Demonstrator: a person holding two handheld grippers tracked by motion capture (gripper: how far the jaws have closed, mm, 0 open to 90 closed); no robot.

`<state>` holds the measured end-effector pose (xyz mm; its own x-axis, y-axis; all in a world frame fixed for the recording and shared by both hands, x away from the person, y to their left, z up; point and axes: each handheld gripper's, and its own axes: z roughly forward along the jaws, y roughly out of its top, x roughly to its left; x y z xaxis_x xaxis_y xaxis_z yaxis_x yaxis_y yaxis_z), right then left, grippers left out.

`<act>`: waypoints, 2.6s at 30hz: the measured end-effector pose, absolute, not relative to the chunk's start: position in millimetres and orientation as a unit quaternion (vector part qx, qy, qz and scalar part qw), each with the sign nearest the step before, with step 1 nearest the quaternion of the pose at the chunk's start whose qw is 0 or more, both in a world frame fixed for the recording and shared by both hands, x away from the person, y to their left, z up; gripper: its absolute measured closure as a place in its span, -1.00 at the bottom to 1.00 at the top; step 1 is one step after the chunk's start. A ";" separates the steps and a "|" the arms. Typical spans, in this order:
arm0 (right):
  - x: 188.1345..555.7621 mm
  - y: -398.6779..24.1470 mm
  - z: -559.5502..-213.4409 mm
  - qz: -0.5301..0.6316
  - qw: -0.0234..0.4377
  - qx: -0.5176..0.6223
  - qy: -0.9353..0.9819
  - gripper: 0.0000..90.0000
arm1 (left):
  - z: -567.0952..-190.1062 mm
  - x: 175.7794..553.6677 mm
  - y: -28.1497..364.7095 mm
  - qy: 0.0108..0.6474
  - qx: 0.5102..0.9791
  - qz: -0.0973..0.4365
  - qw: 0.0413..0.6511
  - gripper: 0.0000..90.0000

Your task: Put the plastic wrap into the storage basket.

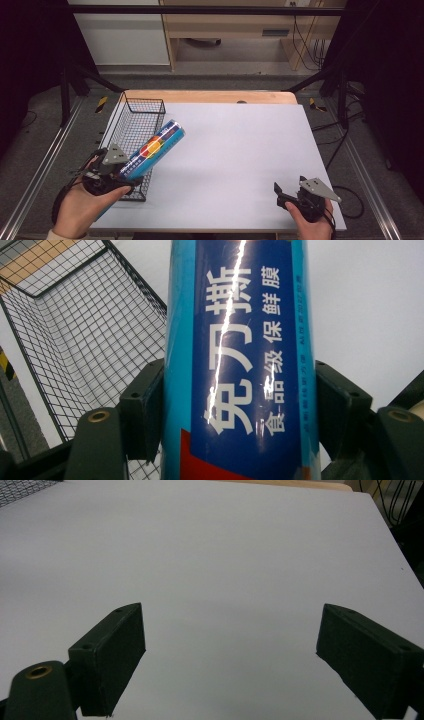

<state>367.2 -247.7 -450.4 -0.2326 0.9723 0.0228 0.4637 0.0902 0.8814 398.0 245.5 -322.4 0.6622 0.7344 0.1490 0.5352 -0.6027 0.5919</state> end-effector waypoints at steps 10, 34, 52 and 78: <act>367.4 -247.8 -450.9 0.408 0.310 0.536 0.671 -0.72 | -323.7 399.0 249.6 0.383 0.865 0.204 0.252 -0.28; 366.9 -242.4 -449.3 0.417 0.303 0.525 0.677 -0.70 | -331.7 410.6 262.1 0.423 0.852 0.236 0.198 -0.29; 366.0 -235.6 -449.6 0.414 0.300 0.516 0.688 -0.71 | -338.6 431.1 274.1 0.476 0.832 0.229 0.173 -0.28; 366.4 -234.5 -449.1 0.414 0.300 0.510 0.691 -0.71 | -350.7 450.2 277.4 0.501 0.827 0.222 0.125 -0.28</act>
